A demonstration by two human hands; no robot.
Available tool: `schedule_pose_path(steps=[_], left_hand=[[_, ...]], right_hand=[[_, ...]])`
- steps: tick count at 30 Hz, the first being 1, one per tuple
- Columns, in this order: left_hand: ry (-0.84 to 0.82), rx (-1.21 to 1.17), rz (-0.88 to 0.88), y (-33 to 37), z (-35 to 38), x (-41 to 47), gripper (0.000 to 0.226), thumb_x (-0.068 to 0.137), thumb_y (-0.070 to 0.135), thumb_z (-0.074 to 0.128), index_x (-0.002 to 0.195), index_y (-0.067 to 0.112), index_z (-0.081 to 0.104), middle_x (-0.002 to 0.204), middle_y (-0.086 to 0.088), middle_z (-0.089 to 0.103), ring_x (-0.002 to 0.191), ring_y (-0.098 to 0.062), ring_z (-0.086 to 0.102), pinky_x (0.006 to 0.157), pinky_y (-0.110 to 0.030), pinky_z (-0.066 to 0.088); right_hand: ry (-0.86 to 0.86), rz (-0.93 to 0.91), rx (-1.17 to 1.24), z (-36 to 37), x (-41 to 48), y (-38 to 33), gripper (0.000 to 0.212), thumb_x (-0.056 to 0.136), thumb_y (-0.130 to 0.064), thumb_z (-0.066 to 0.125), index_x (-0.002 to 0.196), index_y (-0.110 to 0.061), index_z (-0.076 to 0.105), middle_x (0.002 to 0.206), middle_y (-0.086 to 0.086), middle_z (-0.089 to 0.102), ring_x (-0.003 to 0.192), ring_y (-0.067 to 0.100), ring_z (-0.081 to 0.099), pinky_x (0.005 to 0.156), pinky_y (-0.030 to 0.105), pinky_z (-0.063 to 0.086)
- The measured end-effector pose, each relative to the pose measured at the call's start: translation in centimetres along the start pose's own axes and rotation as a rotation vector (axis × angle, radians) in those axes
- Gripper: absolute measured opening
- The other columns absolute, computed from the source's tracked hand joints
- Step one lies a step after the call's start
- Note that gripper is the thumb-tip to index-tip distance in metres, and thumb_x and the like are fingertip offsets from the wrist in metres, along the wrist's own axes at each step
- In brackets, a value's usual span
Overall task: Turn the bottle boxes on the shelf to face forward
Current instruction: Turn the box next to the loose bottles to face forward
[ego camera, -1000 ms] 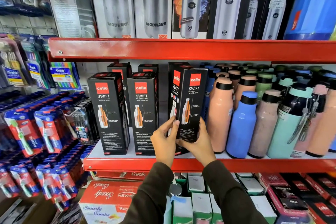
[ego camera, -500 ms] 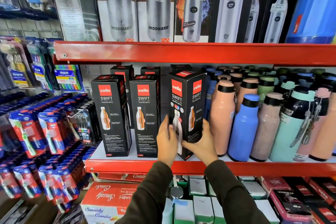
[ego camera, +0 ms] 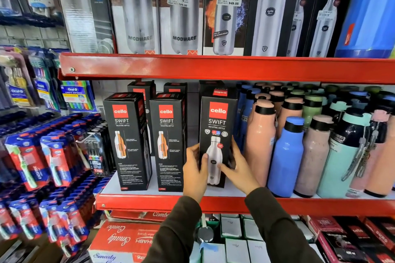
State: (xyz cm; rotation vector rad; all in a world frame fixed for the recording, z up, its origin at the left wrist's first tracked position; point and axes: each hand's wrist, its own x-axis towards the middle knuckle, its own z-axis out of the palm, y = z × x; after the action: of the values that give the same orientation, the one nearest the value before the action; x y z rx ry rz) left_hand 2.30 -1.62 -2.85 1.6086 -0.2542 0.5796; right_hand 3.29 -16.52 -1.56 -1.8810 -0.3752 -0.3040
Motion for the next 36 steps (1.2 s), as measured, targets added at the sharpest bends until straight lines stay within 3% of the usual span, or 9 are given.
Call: schedule_pose_path(steps=[5, 9, 12, 15, 18, 22, 27, 31, 36], left_hand=[[0.03, 0.004, -0.005, -1.0, 0.4, 0.5, 0.024, 0.1, 0.017, 0.054, 0.123, 0.025, 0.05, 0.117, 0.021, 0.065, 0.111, 0.01, 0.062, 0.093, -0.012, 0.048], [0.041, 0.044, -0.036, -1.7, 0.5, 0.7, 0.028, 0.099, 0.015, 0.055, 0.126, 0.021, 0.049, 0.121, 0.009, 0.063, 0.111, 0.015, 0.056, 0.1, -0.02, 0.046], [0.048, 0.065, -0.043, -2.1, 0.4, 0.6, 0.029, 0.099, 0.011, 0.055, 0.127, 0.015, 0.048, 0.123, 0.002, 0.062, 0.113, 0.002, 0.058, 0.101, -0.023, 0.045], [0.053, 0.076, -0.045, -2.2, 0.5, 0.3, 0.029, 0.098, 0.01, 0.055, 0.126, 0.016, 0.047, 0.122, 0.003, 0.062, 0.114, -0.002, 0.059, 0.1, -0.022, 0.046], [0.053, 0.098, -0.061, -2.2, 0.6, 0.5, 0.029, 0.098, 0.01, 0.056, 0.12, 0.025, 0.046, 0.116, 0.011, 0.061, 0.107, 0.016, 0.057, 0.095, -0.012, 0.044], [0.057, 0.125, -0.067, -2.3, 0.5, 0.9, 0.028, 0.098, 0.01, 0.056, 0.119, 0.024, 0.045, 0.118, 0.009, 0.057, 0.111, -0.002, 0.056, 0.095, -0.016, 0.042], [0.029, 0.134, -0.095, -2.3, 0.5, 0.8, 0.027, 0.1, 0.011, 0.053, 0.125, 0.017, 0.045, 0.121, 0.006, 0.056, 0.114, -0.006, 0.054, 0.097, -0.021, 0.041], [-0.028, 0.11, -0.111, -1.6, 0.1, 0.0, 0.037, 0.102, 0.014, 0.048, 0.139, 0.013, 0.04, 0.13, 0.007, 0.051, 0.122, -0.004, 0.048, 0.101, -0.02, 0.038], [0.072, 0.069, -0.01, -0.6, -1.7, -2.5, 0.036, 0.103, 0.023, 0.047, 0.138, 0.022, 0.045, 0.135, 0.013, 0.055, 0.125, -0.001, 0.054, 0.107, -0.024, 0.046]], right_hand=[[0.048, 0.034, -0.053, 0.8, 0.4, 0.8, 0.081, 0.09, -0.001, 0.061, 0.154, -0.027, 0.018, 0.145, -0.01, 0.046, 0.137, 0.011, 0.043, 0.1, 0.007, 0.039], [0.103, 0.028, -0.077, 1.1, 0.6, 1.3, 0.076, 0.09, -0.003, 0.062, 0.152, -0.027, 0.025, 0.145, -0.012, 0.043, 0.139, 0.013, 0.04, 0.11, 0.026, 0.037], [0.115, 0.038, -0.099, 1.3, 0.4, 1.6, 0.078, 0.09, -0.004, 0.063, 0.15, -0.035, 0.024, 0.138, -0.016, 0.042, 0.137, 0.009, 0.038, 0.109, 0.026, 0.036], [0.125, 0.037, -0.093, 1.6, 0.3, 1.7, 0.08, 0.091, -0.003, 0.061, 0.135, -0.056, 0.021, 0.138, -0.016, 0.042, 0.133, 0.003, 0.037, 0.106, 0.022, 0.035], [0.121, 0.04, -0.104, 1.8, 0.3, 1.6, 0.08, 0.091, -0.002, 0.059, 0.133, -0.058, 0.018, 0.14, -0.015, 0.041, 0.133, 0.001, 0.035, 0.104, 0.014, 0.033], [0.133, 0.04, -0.11, 2.0, 0.6, 1.5, 0.082, 0.092, -0.002, 0.058, 0.126, -0.065, 0.019, 0.136, -0.018, 0.043, 0.128, -0.002, 0.038, 0.089, -0.005, 0.032], [0.187, 0.054, -0.109, 2.4, 0.1, 1.9, 0.07, 0.092, -0.006, 0.061, 0.146, -0.037, 0.029, 0.134, -0.015, 0.047, 0.124, -0.004, 0.039, 0.094, -0.001, 0.031], [0.313, 0.078, -0.118, 2.9, -0.5, 2.0, 0.058, 0.089, -0.012, 0.068, 0.142, -0.018, 0.045, 0.14, 0.0, 0.054, 0.126, 0.006, 0.047, 0.106, 0.023, 0.037], [0.521, -0.023, -0.06, 4.1, -2.3, 1.5, 0.039, 0.088, -0.011, 0.066, 0.122, -0.027, 0.057, 0.12, 0.002, 0.058, 0.106, 0.019, 0.059, 0.089, 0.046, 0.055]])
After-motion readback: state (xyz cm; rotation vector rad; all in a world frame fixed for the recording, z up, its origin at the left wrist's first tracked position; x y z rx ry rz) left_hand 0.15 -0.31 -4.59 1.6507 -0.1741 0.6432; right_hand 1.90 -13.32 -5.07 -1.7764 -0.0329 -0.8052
